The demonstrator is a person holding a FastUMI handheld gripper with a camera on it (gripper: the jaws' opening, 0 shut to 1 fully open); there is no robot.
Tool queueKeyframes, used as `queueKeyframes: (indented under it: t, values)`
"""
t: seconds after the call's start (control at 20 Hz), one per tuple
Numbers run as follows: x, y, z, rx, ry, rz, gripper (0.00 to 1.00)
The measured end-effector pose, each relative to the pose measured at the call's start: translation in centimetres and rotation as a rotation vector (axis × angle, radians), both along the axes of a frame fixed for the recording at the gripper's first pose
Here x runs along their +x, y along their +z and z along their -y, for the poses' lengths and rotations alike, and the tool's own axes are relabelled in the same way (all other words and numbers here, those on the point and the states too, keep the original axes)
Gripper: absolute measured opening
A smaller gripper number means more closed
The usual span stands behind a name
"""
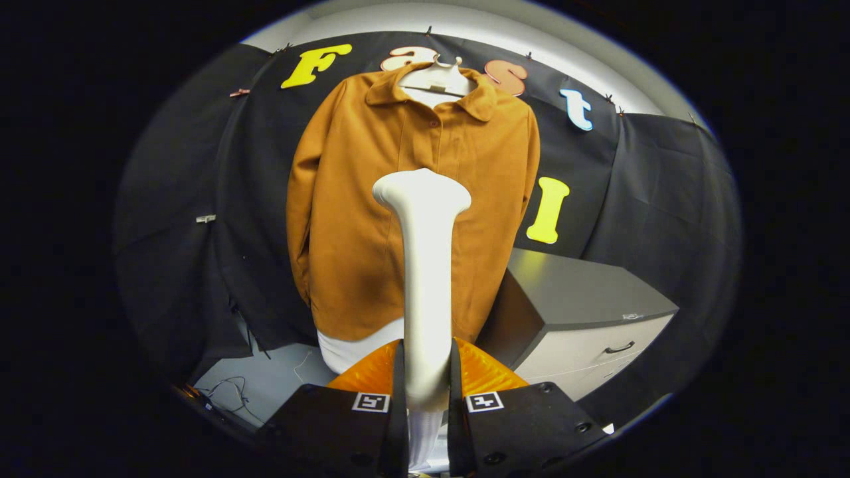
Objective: Iron the clothes twice with a garment steamer, once on the left side and once on the right side.
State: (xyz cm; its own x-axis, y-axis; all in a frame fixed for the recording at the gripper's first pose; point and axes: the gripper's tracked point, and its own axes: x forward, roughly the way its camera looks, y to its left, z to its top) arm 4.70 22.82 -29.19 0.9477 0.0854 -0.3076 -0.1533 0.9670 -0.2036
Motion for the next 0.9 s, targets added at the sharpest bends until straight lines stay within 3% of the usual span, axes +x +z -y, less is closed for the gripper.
queueKeyframes:
  t: [0.35,0.9]
  values:
    - [-2.1,7.8,1.3,0.055,-0.03,0.121,0.27]
    - [-5.4,16.8,3.4,0.118,-0.049,0.205,0.27]
